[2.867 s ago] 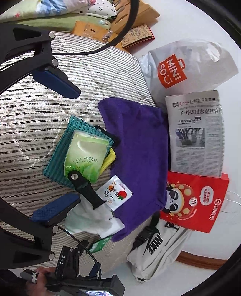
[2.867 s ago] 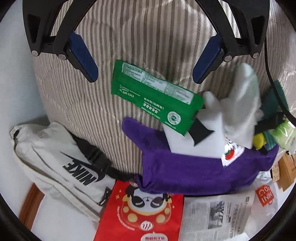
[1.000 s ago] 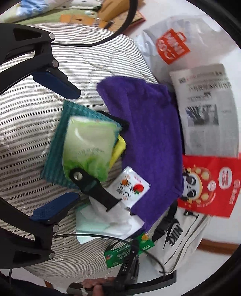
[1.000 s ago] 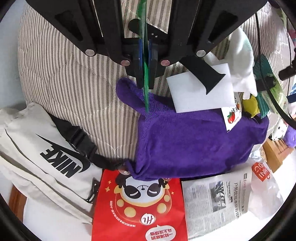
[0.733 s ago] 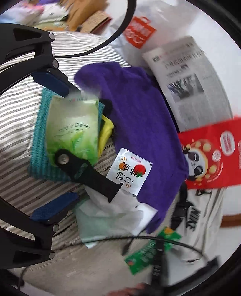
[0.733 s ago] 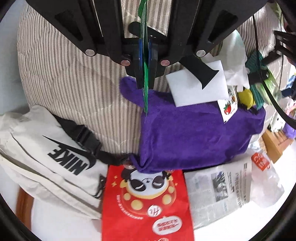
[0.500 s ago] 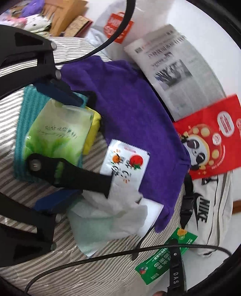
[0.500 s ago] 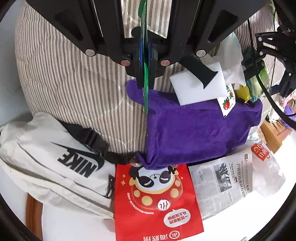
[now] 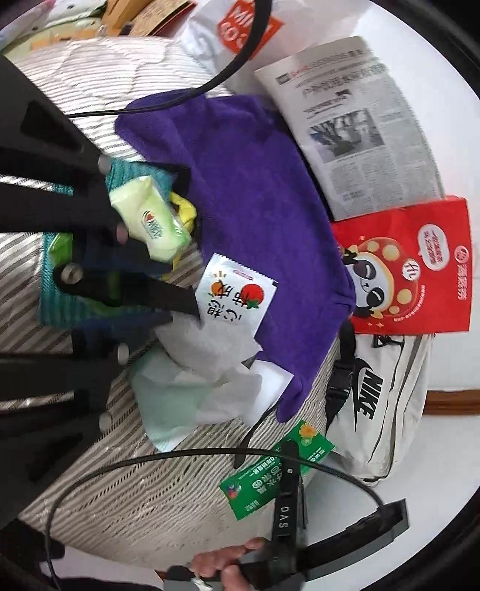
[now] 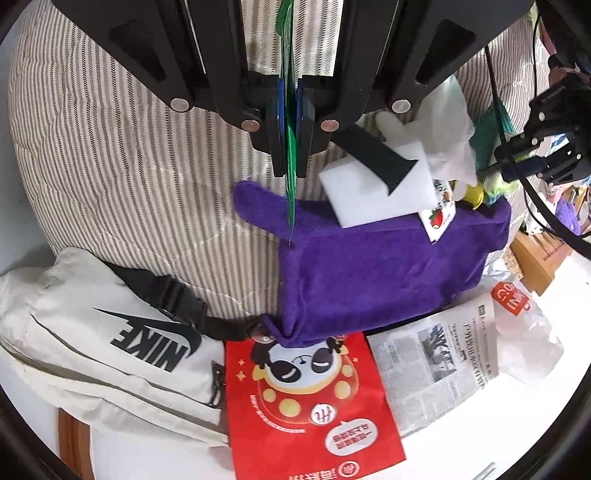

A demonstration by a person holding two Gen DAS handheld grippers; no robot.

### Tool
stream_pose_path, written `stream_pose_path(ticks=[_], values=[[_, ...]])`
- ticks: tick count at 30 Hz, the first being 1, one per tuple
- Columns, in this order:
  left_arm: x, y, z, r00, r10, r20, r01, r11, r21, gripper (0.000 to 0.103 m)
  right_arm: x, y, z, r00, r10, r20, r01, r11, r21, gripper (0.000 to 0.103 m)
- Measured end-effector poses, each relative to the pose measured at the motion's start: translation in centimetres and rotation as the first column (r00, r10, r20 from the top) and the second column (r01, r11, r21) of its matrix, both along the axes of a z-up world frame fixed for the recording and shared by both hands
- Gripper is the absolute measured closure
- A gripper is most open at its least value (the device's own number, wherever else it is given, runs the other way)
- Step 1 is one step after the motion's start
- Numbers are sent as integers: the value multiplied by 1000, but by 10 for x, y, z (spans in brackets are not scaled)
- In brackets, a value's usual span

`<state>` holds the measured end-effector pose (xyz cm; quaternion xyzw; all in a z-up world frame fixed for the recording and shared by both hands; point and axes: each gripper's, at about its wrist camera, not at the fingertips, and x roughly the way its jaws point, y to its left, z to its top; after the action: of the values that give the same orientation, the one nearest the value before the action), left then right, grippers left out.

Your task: Organize soft objects

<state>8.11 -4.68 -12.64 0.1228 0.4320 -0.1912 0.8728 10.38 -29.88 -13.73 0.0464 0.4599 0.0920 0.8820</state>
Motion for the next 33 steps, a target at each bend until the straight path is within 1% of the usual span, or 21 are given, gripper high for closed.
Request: stream_pose_path(ticks=[6, 9, 11, 12, 13, 17, 20, 21, 23, 24, 25, 26, 27, 28, 29, 30, 32, 33], values=[[-1, 2, -3, 1000, -5, -4, 5, 1000, -10, 90, -3, 7, 1, 1000, 18, 0, -18, 1000, -3, 99], [0, 5, -4, 1000, 3, -20, -4, 1000, -31, 90, -4, 6, 1, 1000, 16, -1, -16, 1000, 1, 99], [1, 0, -6, 1000, -1, -17, 0, 1000, -3, 90, -5, 6, 1, 1000, 15, -4, -15, 1000, -4, 99], [0, -4, -9, 1000, -9, -5, 9, 1000, 30, 87, -5, 6, 1, 1000, 17, -4, -17, 1000, -4, 99], [1, -6, -10, 1000, -6, -2, 6, 999, 46, 84, -6, 6, 1, 1000, 19, -4, -19, 1000, -2, 99], [2, -13, -18, 1000, -10, 9, 9, 996, 89, 83, -7, 7, 1, 1000, 23, -4, -23, 1000, 0, 99], [-1, -25, -24, 999, -31, 30, 25, 983, 181, 82, -7, 6, 0, 1000, 21, -5, -21, 1000, 2, 99], [-3, -30, -26, 998, -42, 40, 32, 975, 222, 79, -7, 5, -1, 1000, 21, -7, -21, 1000, 4, 99], [-8, -37, -29, 997, -57, 45, 42, 957, 286, 60, -8, 5, -1, 1000, 20, -8, -20, 1000, 5, 99], [-10, -40, -32, 998, -56, 42, 40, 946, 321, 38, -9, 4, -2, 1000, 19, -8, -19, 1000, 6, 99], [-12, -41, -35, 997, -45, 60, 20, 930, 367, 33, -9, 4, -2, 1000, 19, -8, -19, 1000, 8, 99], [-12, -41, -38, 996, -30, 86, -7, 916, 400, 37, -10, 4, -2, 1000, 18, -8, -18, 1000, 10, 99], [-12, -38, -41, 995, -22, 97, -20, 913, 407, 51, -10, 4, -3, 1000, 17, -9, -17, 1000, 14, 99], [-10, -36, -43, 995, -26, 93, -13, 921, 390, 64, -10, 3, -4, 1000, 15, -11, -15, 1000, 17, 99], [-7, -33, -41, 997, -18, 81, -13, 930, 367, 69, -9, 3, -5, 1000, 14, -14, -14, 1000, 18, 99], [-3, -27, -37, 998, 3, 66, -24, 947, 319, 79, -9, 3, -5, 1000, 14, -15, -13, 1000, 19, 99], [2, -20, -30, 999, 14, 35, -22, 971, 237, 80, -9, 2, -6, 1000, 11, -18, -10, 1000, 20, 99], [3, -14, -25, 1000, 18, 17, -21, 984, 176, 84, -9, 2, -6, 1000, 12, -17, -11, 1000, 21, 99]])
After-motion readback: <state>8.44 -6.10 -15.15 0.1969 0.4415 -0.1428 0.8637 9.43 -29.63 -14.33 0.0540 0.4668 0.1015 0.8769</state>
